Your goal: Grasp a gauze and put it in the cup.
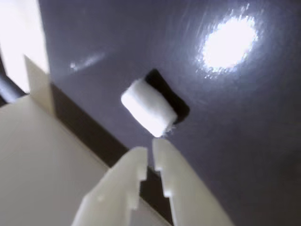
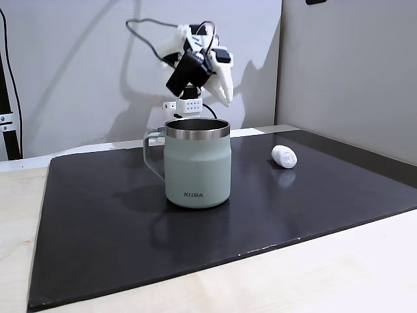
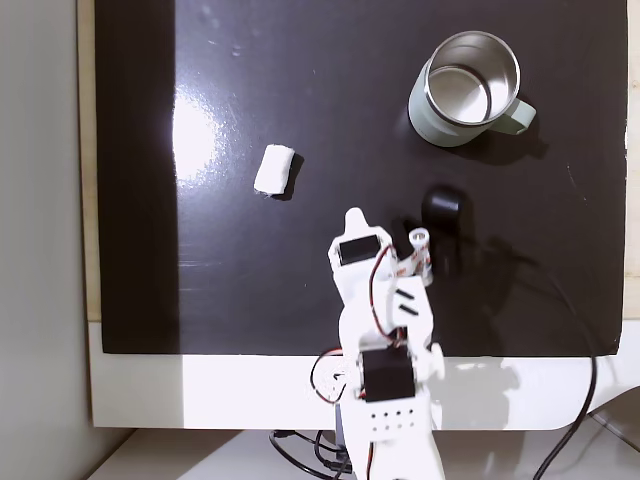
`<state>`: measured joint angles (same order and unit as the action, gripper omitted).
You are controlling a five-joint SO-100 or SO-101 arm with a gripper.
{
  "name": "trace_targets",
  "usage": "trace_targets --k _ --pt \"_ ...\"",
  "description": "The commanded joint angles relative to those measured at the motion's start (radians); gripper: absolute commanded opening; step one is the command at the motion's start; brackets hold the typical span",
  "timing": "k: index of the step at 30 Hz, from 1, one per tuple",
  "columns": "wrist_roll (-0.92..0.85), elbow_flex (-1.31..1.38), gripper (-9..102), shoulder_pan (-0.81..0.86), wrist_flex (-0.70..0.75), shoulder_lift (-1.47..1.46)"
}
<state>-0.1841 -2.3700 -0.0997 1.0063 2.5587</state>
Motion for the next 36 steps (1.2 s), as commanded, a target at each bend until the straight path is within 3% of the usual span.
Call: trace_targets --k 1,4,16,23,36 --pt "-0.097 0.206 0 -0.006 0.058 -0.156" --pt "-0.179 0.316 2 0.000 0.110 -0.301" --pt "-0.414 0.762 31 -0.048 0.390 -0.847" --pt "-0.459 0.997 36 -0.092 0.517 -1.127" --pt "-0.434 1.381 41 -0.153 0.629 -1.493"
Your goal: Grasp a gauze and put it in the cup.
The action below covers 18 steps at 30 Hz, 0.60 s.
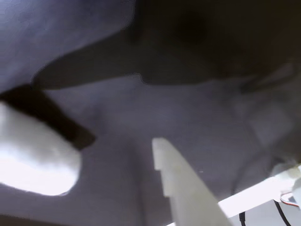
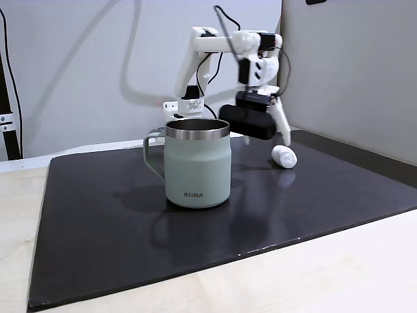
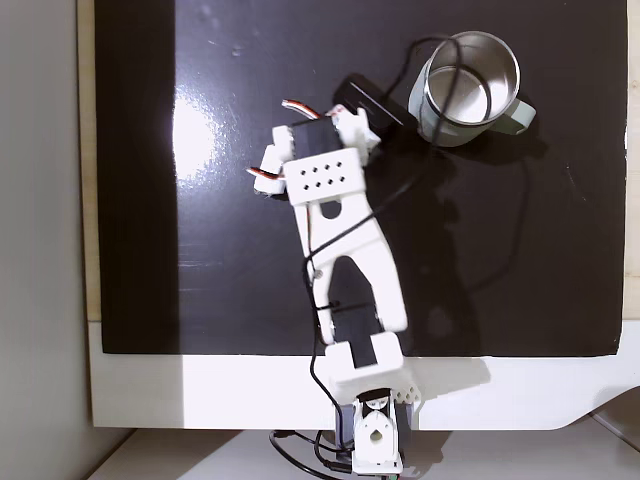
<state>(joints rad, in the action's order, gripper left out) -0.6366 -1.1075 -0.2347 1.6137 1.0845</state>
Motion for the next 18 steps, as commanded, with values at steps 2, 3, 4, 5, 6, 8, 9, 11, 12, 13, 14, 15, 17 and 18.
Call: trace_targets --k 2,3,4,5,6,8,9,11,12,13,14,15,17,18 --pt "0.029 0.181 41 -0.032 0.043 -0.061" --pt "0.034 0.212 41 -0.040 0.054 -0.078" --pt "0.037 0.239 42 -0.048 0.063 -0.095" --pt "0.038 0.270 42 -0.058 0.075 -0.112" --pt "0.041 0.301 42 -0.067 0.089 -0.132" --pt "0.046 0.360 42 -0.086 0.118 -0.175" --pt "0.049 0.385 42 -0.095 0.129 -0.193" --pt "0.054 0.428 42 -0.109 0.146 -0.229" --pt "0.055 0.449 42 -0.117 0.156 -0.249" --pt "0.057 0.471 42 -0.123 0.166 -0.267" --pt "0.058 0.480 41 -0.129 0.169 -0.279" --pt "0.058 0.485 41 -0.133 0.169 -0.290" --pt "0.060 0.486 41 -0.146 0.170 -0.308" --pt "0.060 0.486 41 -0.150 0.172 -0.318"
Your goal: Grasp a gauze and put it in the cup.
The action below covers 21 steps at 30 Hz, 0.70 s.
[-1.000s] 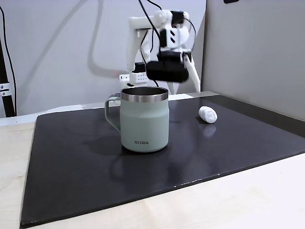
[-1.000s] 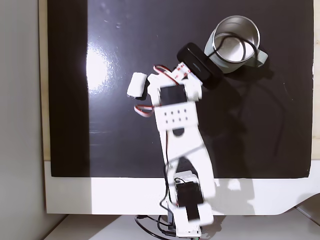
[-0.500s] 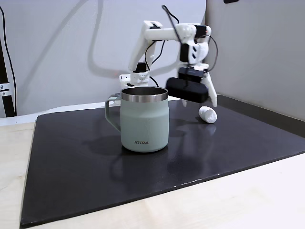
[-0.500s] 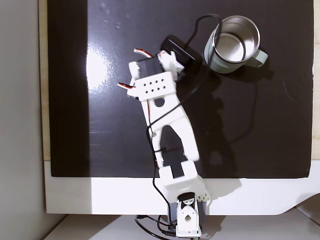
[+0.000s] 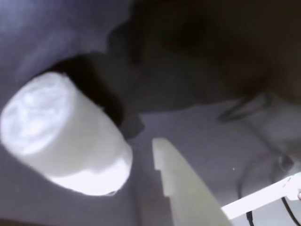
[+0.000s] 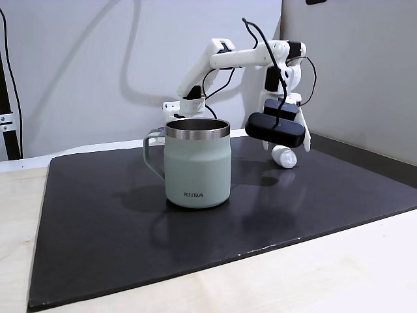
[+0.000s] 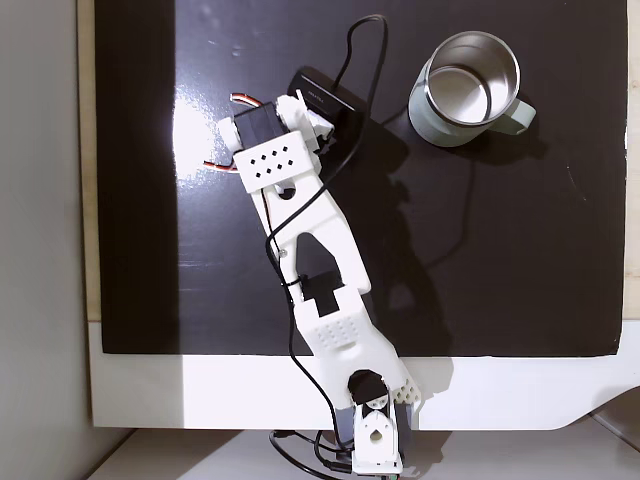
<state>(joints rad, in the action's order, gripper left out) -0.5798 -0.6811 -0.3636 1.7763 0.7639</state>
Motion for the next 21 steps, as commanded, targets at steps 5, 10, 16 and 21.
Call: trace_targets --k 5,10,16,21 --pt "0.011 0.060 41 -0.038 0.011 -0.025" --pt "0.023 0.058 33 -0.044 0.011 -0.028" --pt "0.041 0.057 18 -0.048 0.011 -0.035" --pt "0.058 0.055 6 -0.048 0.008 -0.037"
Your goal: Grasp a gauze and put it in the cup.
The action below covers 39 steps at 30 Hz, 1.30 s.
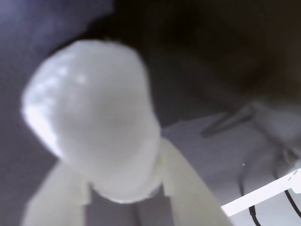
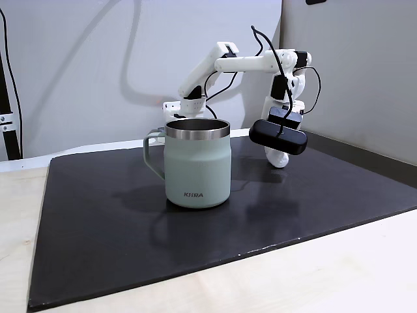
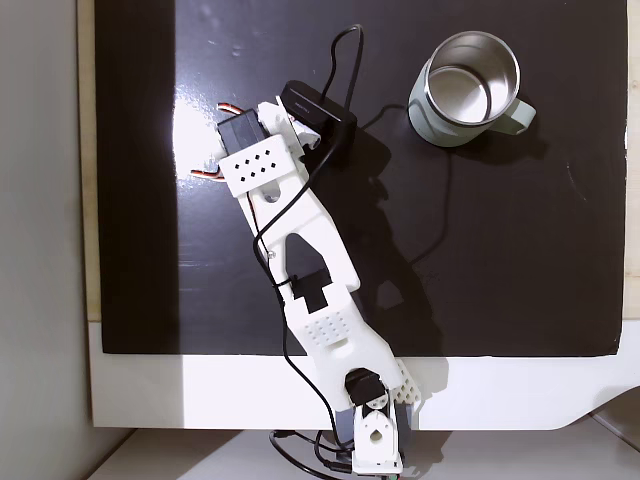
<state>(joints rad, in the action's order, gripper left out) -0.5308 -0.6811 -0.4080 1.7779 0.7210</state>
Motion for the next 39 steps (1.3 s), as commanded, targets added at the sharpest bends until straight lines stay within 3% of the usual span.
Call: trace_targets --k 1,11,25,31,39 --pt "0.011 0.057 4 -0.003 0.006 0.006" --pt "0.025 0.058 0 0.000 0.015 0.052" --pt "0.046 -0.061 0 0.025 0.023 0.502" --pt "0.046 -0.097 0 0.140 0.023 0.689" --pt "0.048 0.038 0 0.440 0.020 0.736"
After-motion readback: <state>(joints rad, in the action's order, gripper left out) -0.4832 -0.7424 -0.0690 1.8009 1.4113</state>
